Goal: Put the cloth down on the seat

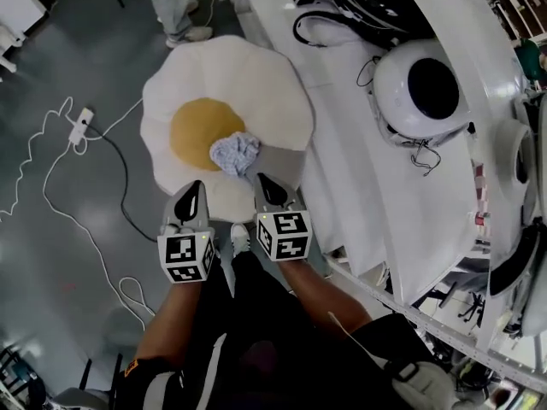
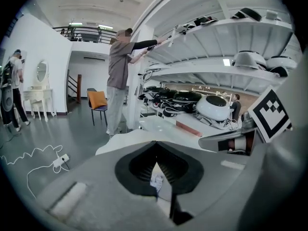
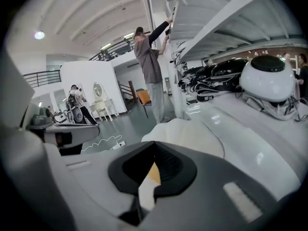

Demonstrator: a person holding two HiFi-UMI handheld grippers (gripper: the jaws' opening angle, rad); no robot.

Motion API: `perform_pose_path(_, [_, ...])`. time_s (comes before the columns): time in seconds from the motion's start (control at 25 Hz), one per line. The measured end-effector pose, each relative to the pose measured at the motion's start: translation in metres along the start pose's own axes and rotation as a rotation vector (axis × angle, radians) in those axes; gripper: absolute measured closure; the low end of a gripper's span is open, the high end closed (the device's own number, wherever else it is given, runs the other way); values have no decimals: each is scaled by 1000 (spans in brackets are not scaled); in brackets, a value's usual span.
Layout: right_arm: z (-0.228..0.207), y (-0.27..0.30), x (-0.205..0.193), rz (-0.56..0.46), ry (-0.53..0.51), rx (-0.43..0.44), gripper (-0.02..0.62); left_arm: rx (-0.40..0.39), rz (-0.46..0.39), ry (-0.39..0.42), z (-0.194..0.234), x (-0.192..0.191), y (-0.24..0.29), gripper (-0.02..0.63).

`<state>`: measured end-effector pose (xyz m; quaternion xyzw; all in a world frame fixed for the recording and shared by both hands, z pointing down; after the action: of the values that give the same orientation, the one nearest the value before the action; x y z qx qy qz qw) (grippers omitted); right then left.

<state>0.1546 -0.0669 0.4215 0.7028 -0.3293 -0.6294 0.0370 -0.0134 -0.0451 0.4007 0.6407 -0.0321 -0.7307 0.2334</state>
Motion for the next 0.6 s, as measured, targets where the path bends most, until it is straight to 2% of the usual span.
perform_pose_path(0.32, [22,-62,41,-72,-25,21,594,-37,-23,32,-33,36,-54,607])
perform_pose_path(0.6, [64,-96,59,-138,-14,-15,594,-142,-51,94,-27,64,-90,607])
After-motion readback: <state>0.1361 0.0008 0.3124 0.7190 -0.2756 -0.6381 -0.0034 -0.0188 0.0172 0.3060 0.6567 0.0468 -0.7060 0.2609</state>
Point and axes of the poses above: the fingertips, and each gripper's own axes: y forward along the fingers, z to its left, x out of its top, the point moved 5 cm from there along -y, backward along the fingers, and after that the axes turned 6 degrees about -z, right-handed, at the moved point
